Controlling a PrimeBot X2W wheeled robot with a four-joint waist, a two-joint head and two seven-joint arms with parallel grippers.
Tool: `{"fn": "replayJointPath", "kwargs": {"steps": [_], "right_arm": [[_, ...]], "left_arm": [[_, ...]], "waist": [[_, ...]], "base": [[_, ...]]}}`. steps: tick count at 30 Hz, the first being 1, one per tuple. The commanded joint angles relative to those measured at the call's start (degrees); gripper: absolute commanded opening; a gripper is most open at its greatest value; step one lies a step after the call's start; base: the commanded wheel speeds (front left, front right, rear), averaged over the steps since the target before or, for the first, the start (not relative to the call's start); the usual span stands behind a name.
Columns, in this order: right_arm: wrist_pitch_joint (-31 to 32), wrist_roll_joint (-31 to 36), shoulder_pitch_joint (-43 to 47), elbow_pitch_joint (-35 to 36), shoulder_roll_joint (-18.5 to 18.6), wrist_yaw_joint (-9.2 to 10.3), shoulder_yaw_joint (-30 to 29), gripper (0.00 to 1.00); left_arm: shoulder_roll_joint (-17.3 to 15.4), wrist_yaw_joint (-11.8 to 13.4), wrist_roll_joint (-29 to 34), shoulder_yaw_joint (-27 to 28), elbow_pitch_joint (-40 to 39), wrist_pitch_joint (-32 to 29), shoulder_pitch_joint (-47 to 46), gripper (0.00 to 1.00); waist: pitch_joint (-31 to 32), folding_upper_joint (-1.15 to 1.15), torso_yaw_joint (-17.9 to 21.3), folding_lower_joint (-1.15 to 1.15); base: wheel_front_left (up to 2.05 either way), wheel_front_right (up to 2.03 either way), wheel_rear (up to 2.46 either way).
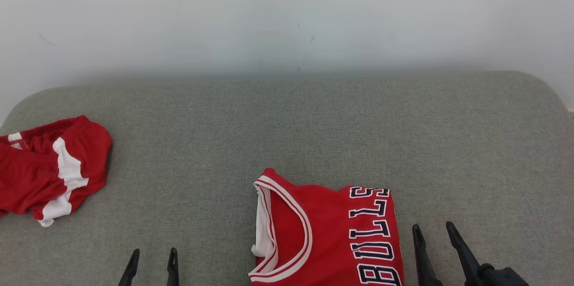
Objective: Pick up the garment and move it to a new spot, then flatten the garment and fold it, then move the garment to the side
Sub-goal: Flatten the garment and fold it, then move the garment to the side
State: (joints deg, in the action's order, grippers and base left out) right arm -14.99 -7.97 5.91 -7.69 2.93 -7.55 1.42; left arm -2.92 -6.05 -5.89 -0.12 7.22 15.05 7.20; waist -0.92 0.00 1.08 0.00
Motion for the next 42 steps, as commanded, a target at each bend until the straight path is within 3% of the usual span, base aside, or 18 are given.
{"fn": "replayJointPath", "kwargs": {"steps": [1, 20, 34, 42], "right_arm": [[-0.23, 0.16, -0.09, -0.03, -0.1, 0.15, -0.09, 1.0], [-0.23, 2.14, -2.71, -3.77, -0.1, 0.15, -0.54, 1.0], [1.24, 3.11, -18.15, -30.45, -0.11, 0.15, 0.27, 1.0], [1.9, 1.65, -20.92, -39.9, -0.07, 0.15, 0.41, 1.0]], "left_arm": [[0.05, -0.02, -0.13, 0.06, 0.14, 0.21, 0.02, 1.0], [0.05, -0.25, -0.3, -0.55, 0.63, 0.21, -0.3, 1.0], [0.05, -0.94, -0.12, -1.45, 1.46, 0.21, -2.68, 1.0], [0.06, -0.99, -0.72, -1.05, 1.61, 0.21, -2.27, 1.0]], "waist": [[0.03, 0.0, 0.0, 0.0], [0.13, 0.0, -0.63, 0.0], [-2.11, 0.0, -3.56, 0.0], [-2.05, 0.0, -4.33, 0.0]], "base": [[0.0, 0.0, 0.0], [0.0, 0.0, 0.0], [0.0, 0.0, 0.0], [0.0, 0.0, 0.0]]}}
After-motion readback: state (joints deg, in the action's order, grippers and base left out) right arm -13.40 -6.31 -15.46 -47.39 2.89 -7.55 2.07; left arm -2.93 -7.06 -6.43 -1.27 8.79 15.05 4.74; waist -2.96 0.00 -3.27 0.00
